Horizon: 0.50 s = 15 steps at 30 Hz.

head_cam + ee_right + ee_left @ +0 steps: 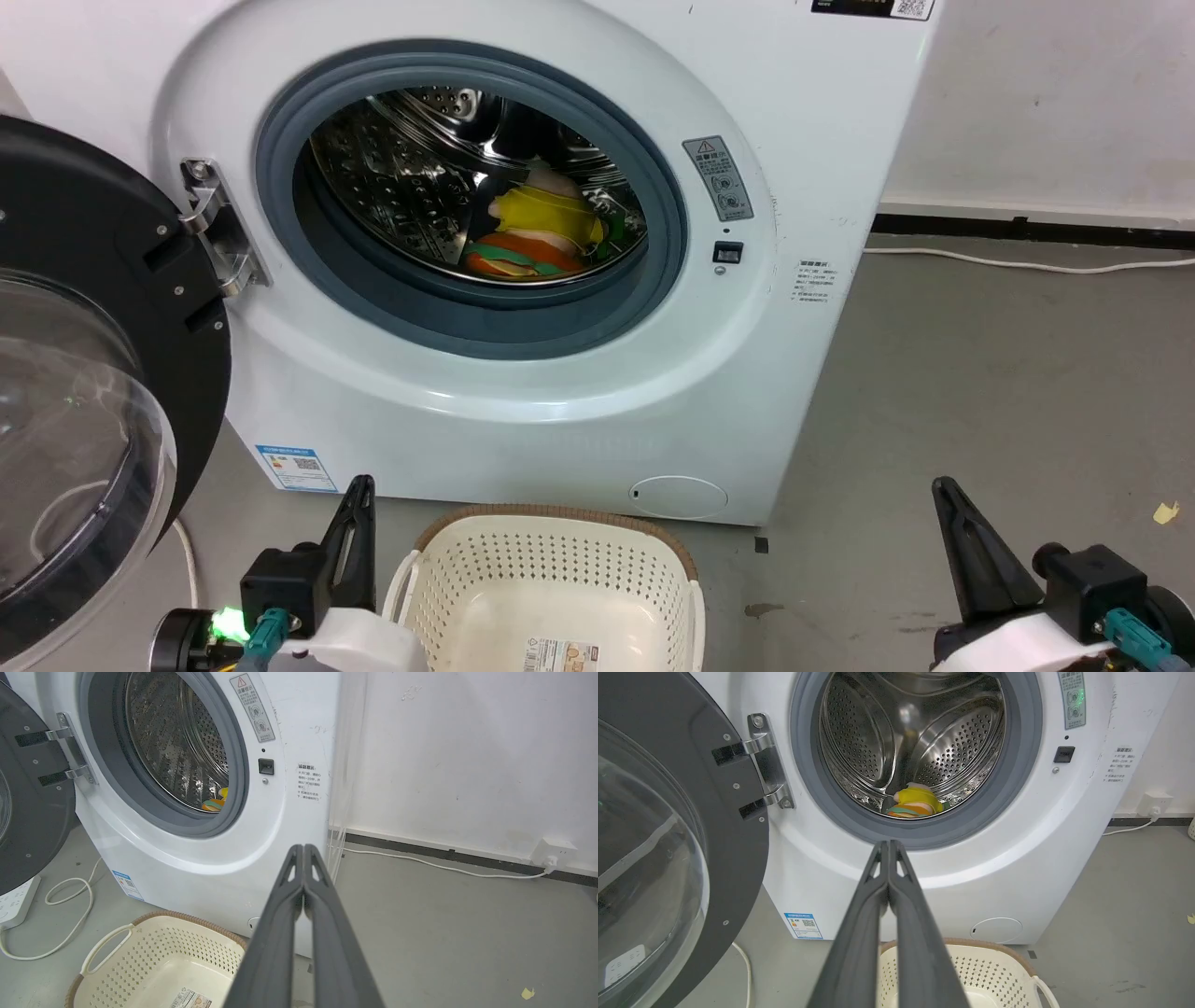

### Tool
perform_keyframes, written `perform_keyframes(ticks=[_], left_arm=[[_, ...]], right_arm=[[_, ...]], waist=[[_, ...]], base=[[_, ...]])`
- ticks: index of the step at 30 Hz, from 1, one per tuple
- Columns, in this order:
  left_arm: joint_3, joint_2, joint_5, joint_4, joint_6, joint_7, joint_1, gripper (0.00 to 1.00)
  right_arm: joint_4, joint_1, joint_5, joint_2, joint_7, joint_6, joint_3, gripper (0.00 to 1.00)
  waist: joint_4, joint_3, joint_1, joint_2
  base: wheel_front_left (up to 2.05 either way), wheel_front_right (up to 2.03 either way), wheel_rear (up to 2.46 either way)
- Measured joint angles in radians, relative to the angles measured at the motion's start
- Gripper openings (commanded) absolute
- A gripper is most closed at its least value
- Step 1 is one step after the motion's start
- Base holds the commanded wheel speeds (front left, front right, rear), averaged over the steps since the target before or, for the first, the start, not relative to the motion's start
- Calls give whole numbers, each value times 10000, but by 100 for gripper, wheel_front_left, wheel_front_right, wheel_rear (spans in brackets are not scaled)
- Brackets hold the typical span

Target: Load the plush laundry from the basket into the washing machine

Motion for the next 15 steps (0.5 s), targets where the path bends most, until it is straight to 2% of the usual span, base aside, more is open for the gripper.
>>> perform_keyframes(ticks=[15], left_arm=[[190, -190, 232, -134, -159, 307, -6, 0]], right_arm=[[-4, -81, -29, 0, 314, 0, 65, 0]], waist=[[-5, -28, 0, 0]], base=[[0, 0, 0]])
